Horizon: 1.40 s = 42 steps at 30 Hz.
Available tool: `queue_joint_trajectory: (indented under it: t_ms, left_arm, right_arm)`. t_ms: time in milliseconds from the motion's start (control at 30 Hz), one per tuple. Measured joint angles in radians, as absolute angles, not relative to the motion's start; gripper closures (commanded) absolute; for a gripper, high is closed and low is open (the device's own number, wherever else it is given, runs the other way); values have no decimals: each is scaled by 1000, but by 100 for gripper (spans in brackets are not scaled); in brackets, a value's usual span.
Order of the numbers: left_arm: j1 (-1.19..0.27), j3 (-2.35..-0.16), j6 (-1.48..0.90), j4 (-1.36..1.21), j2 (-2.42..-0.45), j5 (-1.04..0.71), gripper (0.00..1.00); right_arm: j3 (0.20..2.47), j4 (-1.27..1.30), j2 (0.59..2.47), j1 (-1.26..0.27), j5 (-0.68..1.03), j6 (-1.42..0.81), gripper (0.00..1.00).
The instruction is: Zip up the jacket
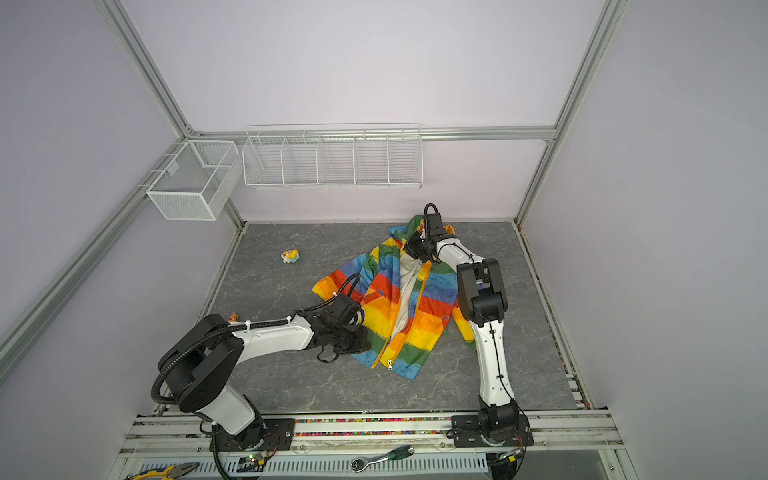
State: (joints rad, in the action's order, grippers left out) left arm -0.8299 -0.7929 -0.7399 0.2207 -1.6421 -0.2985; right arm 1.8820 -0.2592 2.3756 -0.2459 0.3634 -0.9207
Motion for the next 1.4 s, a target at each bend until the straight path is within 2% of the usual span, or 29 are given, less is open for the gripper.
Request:
queue_joint_trajectory:
  t_ms: [200,633,900,1167,1400]
  left_arm:
    - [-825,-787,-751,207,-1642,-299,98]
    - [-797,-772,-758,198,-1629,-276,100]
    - [-794,-765,-759,210,-1614,-239,100]
    - [-791,-768,-758,226,-1608,-214,100]
    - [-791,-775,-756,245,-1608,-199,98]
  right_arm:
    - [1953,-366,2375,-237,351,-857,92]
    - [2323,-821,2375,-224,202,-595,92]
    - [2439,-934,2407,-211,168,-521,91]
    - [2495,-929,2531,-181,196,-508,79]
    - [2524,-926,2585,-178,218,-497,49]
